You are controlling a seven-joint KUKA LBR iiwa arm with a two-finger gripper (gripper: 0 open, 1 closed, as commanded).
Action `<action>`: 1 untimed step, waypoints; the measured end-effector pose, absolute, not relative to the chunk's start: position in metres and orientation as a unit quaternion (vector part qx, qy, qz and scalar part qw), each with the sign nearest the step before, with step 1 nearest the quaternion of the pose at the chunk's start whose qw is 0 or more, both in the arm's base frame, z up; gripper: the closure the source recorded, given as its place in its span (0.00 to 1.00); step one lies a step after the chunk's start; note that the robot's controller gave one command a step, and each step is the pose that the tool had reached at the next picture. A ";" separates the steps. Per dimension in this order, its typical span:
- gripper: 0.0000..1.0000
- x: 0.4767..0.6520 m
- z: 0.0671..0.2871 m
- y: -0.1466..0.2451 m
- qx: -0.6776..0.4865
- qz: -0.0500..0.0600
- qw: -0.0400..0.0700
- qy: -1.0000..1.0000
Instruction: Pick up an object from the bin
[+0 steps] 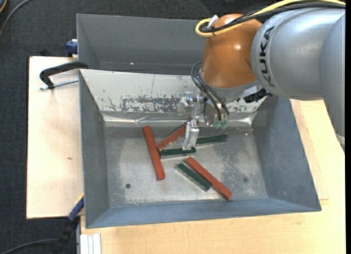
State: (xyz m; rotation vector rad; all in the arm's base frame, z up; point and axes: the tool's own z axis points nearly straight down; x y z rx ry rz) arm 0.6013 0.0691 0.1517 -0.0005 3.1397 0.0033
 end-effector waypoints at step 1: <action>0.00 0.600 0.128 0.062 -0.098 0.000 0.000 0.995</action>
Offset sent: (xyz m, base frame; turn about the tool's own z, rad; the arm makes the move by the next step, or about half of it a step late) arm -0.0017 -0.0078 -0.0243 -0.1947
